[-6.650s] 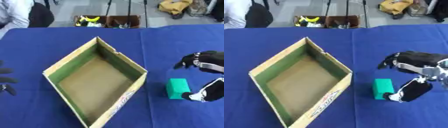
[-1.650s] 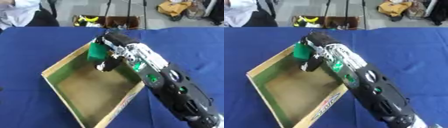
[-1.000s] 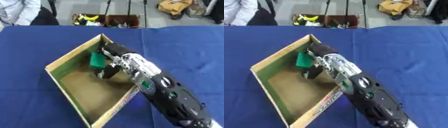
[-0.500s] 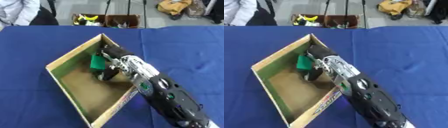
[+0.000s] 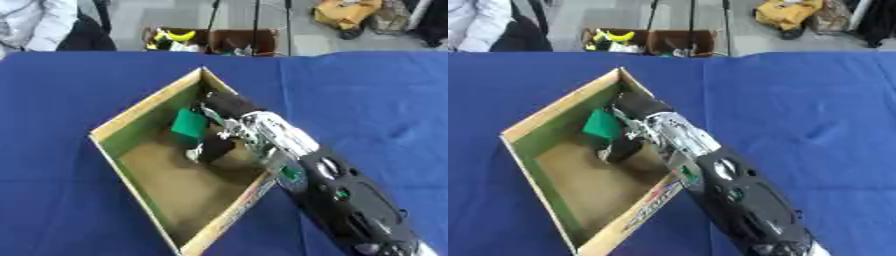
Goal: Pick up objects on the table and place them in the box.
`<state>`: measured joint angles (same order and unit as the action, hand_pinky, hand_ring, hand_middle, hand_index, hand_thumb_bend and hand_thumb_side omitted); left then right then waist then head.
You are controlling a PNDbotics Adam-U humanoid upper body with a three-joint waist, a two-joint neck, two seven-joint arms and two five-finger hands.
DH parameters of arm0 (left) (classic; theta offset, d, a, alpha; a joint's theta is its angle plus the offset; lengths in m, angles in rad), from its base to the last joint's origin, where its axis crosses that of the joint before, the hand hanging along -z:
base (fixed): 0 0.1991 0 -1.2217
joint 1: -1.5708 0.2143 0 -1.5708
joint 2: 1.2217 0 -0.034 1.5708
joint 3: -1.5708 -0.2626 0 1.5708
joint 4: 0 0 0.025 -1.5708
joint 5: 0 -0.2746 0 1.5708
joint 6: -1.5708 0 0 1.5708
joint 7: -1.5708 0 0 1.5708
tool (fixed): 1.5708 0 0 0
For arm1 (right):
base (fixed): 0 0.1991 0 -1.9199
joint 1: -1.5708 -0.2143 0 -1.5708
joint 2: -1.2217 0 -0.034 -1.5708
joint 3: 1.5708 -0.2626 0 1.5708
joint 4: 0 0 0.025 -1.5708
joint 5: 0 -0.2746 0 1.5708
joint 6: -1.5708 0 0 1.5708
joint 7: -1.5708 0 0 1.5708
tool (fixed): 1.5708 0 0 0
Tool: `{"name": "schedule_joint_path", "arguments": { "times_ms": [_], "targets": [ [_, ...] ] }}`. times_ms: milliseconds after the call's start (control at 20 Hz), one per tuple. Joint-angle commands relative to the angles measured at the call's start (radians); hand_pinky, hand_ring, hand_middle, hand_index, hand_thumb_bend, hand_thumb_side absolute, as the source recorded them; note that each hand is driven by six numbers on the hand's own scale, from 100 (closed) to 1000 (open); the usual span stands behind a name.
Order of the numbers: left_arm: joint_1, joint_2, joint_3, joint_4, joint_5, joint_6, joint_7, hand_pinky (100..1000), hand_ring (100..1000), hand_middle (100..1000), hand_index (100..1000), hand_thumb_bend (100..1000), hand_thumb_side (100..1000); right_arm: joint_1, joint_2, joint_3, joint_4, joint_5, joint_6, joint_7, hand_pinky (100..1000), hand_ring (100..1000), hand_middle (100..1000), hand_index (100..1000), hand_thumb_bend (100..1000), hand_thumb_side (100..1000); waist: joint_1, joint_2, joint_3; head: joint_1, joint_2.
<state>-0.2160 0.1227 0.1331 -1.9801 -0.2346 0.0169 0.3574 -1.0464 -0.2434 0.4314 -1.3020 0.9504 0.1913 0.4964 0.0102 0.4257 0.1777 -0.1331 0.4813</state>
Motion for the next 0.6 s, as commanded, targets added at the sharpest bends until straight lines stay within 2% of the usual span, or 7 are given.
{"name": "schedule_joint_path", "arguments": {
  "times_ms": [50,350,600],
  "targets": [
    [-0.005,0.013,0.005,-0.020,0.005,0.000,0.011,280,498,593,805,184,909,-0.022,-0.030,-0.025,-0.069,-0.007,-0.005,0.019,778,815,761,862,338,531,0.005,-0.022,-0.002,0.005,-0.008],
    [0.002,0.015,0.006,-0.020,0.004,0.003,0.010,281,499,594,806,187,910,-0.026,-0.076,-0.065,-0.196,-0.021,0.010,0.040,789,825,778,875,398,553,0.009,-0.033,-0.020,0.015,-0.004],
    [0.007,0.015,0.007,-0.020,0.002,0.004,0.009,281,499,594,805,188,910,-0.024,-0.121,-0.121,-0.311,-0.067,0.047,0.027,795,825,771,874,433,582,0.014,-0.037,-0.026,0.022,-0.001]
  ]
}}
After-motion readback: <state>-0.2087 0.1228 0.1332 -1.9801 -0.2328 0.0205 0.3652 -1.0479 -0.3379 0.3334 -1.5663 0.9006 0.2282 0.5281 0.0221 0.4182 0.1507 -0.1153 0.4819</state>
